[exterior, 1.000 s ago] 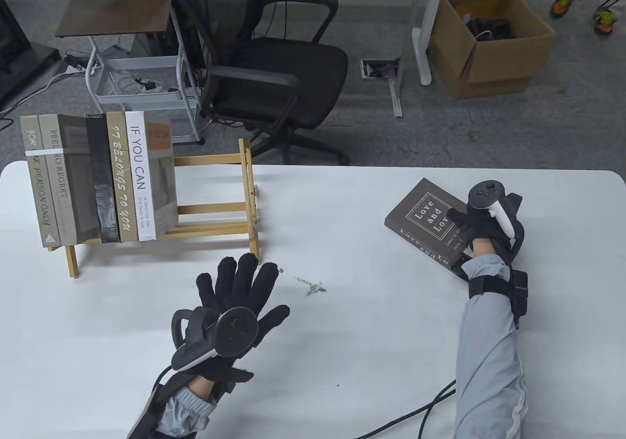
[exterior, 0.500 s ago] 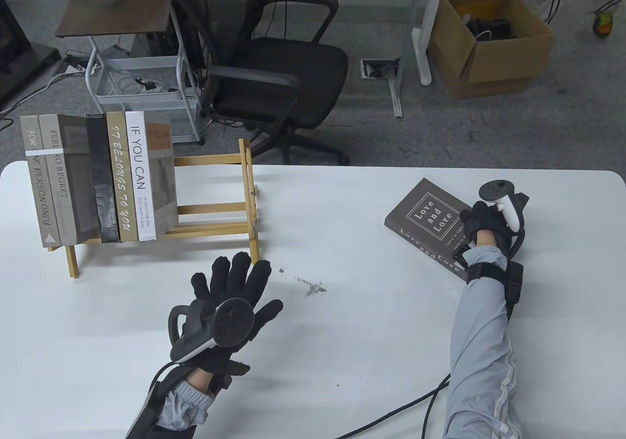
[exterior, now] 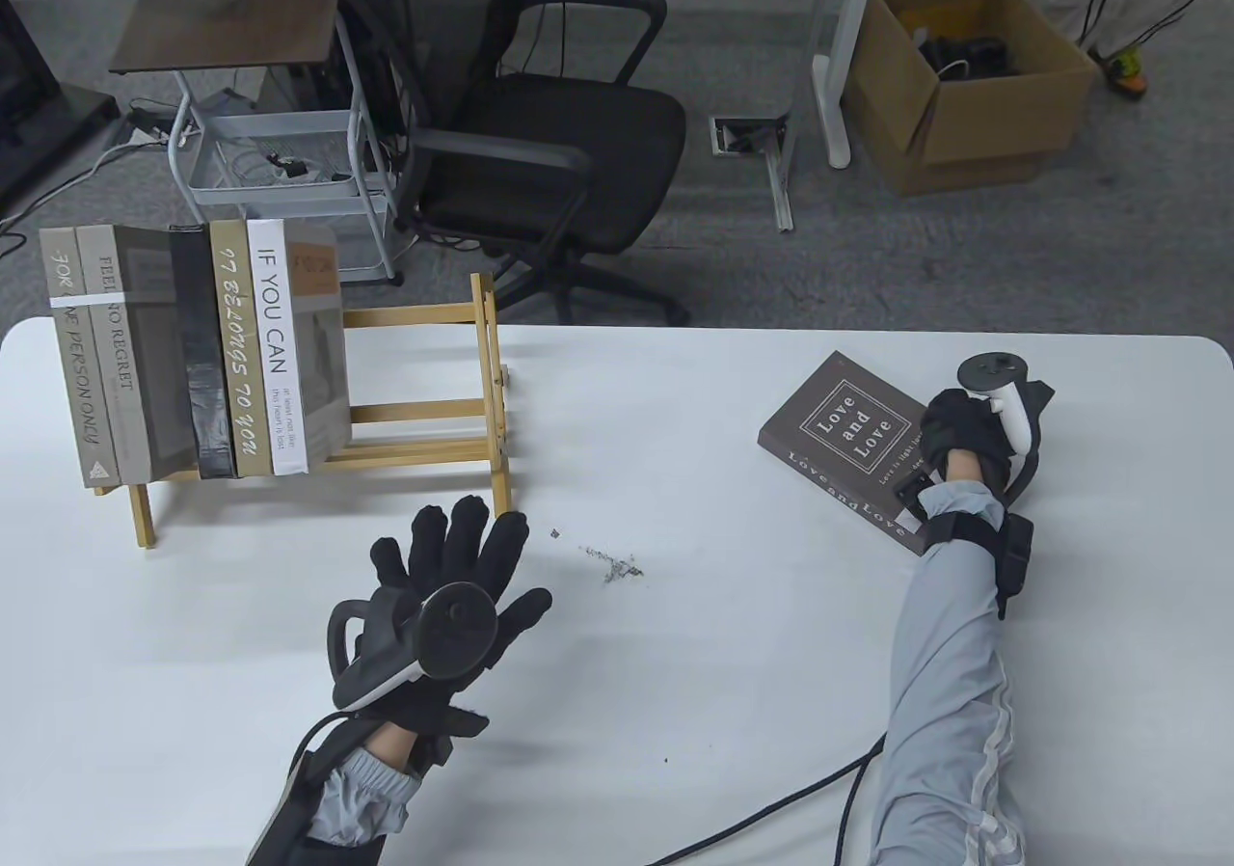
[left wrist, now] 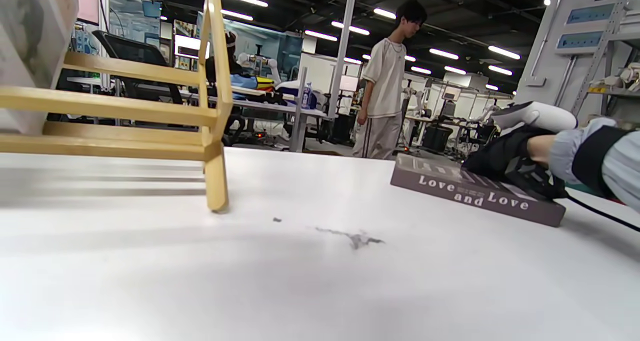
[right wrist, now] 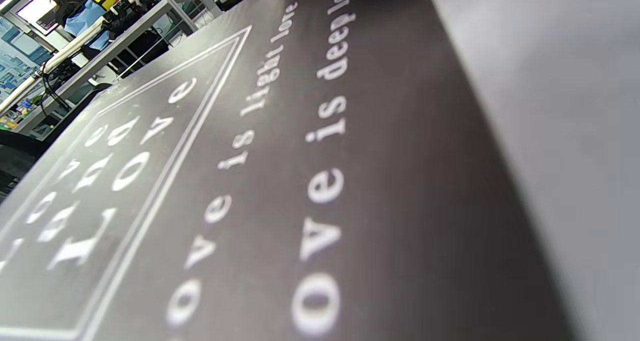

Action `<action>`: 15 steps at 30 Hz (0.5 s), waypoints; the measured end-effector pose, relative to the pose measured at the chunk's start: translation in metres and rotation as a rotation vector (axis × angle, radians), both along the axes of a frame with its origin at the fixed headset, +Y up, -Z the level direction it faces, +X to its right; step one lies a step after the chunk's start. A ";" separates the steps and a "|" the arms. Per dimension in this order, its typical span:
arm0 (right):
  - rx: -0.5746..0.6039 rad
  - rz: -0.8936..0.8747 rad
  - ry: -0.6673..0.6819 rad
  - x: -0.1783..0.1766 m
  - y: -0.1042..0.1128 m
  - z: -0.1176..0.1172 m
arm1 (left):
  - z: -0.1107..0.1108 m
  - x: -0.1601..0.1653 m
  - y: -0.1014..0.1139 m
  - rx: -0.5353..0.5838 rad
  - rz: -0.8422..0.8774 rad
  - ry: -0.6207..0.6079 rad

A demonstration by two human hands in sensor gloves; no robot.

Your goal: Push a thick book into a tightly packed book rack slot

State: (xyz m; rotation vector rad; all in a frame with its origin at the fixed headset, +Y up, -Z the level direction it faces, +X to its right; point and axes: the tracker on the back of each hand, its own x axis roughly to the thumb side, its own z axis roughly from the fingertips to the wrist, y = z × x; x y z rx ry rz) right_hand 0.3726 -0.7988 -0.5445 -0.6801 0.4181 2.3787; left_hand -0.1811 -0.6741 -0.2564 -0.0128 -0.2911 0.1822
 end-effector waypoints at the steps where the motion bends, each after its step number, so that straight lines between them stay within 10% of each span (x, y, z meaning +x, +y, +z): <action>1: 0.011 0.024 -0.004 -0.002 0.001 -0.001 | 0.000 -0.001 0.000 -0.001 0.003 0.001; 15: 0.070 0.068 0.105 -0.008 0.029 0.003 | 0.000 -0.003 0.000 0.001 0.009 0.008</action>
